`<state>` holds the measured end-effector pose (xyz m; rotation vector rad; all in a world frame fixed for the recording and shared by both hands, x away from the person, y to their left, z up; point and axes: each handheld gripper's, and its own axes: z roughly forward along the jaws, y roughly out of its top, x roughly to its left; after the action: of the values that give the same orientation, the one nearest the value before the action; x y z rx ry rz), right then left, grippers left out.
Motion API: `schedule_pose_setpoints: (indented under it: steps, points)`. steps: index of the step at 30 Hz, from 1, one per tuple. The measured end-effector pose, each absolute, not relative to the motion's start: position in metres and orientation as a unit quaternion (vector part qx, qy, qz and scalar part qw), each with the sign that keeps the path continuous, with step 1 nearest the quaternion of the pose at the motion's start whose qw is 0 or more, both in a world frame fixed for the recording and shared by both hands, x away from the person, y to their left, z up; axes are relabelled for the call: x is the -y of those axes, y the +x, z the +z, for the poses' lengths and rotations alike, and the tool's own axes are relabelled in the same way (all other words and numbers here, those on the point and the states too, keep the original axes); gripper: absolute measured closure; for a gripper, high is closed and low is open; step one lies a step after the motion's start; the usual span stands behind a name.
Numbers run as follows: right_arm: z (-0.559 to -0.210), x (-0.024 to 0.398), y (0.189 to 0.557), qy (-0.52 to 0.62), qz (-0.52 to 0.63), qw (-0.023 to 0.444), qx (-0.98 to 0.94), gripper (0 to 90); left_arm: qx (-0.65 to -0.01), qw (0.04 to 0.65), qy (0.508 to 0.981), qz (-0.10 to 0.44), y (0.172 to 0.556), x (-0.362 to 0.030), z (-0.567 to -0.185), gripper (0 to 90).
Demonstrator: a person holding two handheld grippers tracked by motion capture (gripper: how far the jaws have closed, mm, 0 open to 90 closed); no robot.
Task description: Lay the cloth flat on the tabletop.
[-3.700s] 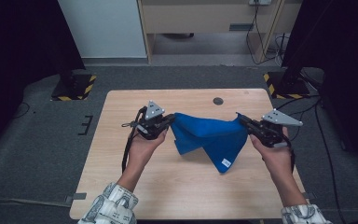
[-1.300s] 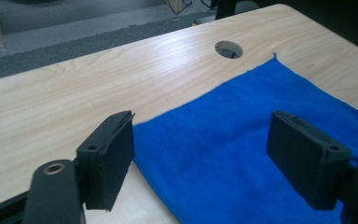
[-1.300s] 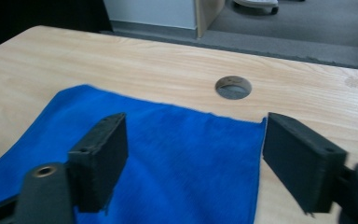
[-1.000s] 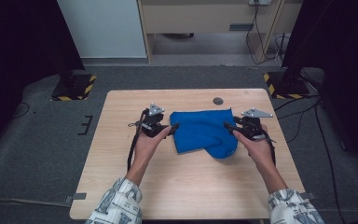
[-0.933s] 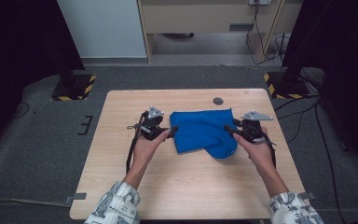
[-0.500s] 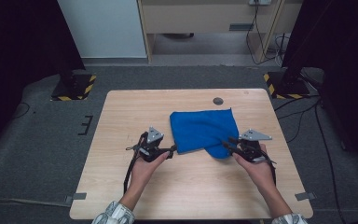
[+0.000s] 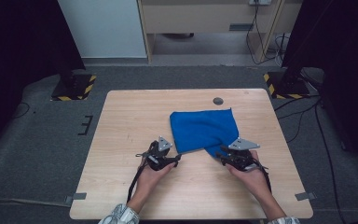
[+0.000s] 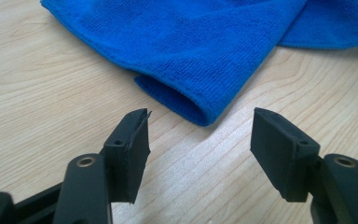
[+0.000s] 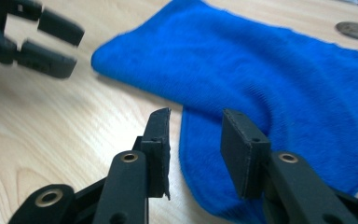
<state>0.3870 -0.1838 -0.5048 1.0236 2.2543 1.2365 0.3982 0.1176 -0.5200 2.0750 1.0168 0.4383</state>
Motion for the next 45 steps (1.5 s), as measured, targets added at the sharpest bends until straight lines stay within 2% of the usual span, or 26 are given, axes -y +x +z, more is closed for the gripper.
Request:
schedule_pose_setpoints:
  steps: [4, 11, 20, 26, 34, 37, 39, 45]
  points:
    - [-0.511, 0.177, 0.387, 0.360, 0.424, 0.189, -0.809, 59.4, -0.396, 0.384, 0.816, 0.172, 0.399, -0.111, -0.522, 37.4]
    - [-0.523, 0.174, 0.391, 0.369, 0.395, 0.185, -0.821, 60.2, -0.396, 0.384, 0.815, 0.174, 0.403, -0.109, -0.525, 44.9]
    - [-0.529, 0.170, 0.392, 0.376, 0.376, 0.185, -0.826, 60.2, -0.393, 0.377, 0.822, 0.168, 0.406, -0.105, -0.526, 48.3]
    - [-0.533, 0.170, 0.395, 0.387, 0.367, 0.180, -0.827, 64.8, -0.398, 0.375, 0.821, 0.167, 0.410, -0.105, -0.528, 51.4]
    - [-0.534, 0.174, 0.396, 0.392, 0.369, 0.182, -0.822, 80.4, -0.382, 0.383, 0.823, 0.172, 0.412, -0.101, -0.527, 68.7]
    - [-0.533, 0.178, 0.398, 0.394, 0.375, 0.176, -0.820, 86.5, -0.376, 0.399, 0.819, 0.169, 0.414, -0.102, -0.525, 80.2]
    - [-0.533, 0.178, 0.397, 0.392, 0.378, 0.176, -0.820, 87.4, -0.370, 0.404, 0.820, 0.166, 0.414, -0.101, -0.524, 85.6]
    - [-0.528, 0.182, 0.393, 0.392, 0.390, 0.178, -0.814, 87.8, -0.368, 0.418, 0.812, 0.172, 0.413, -0.102, -0.516, 88.1]
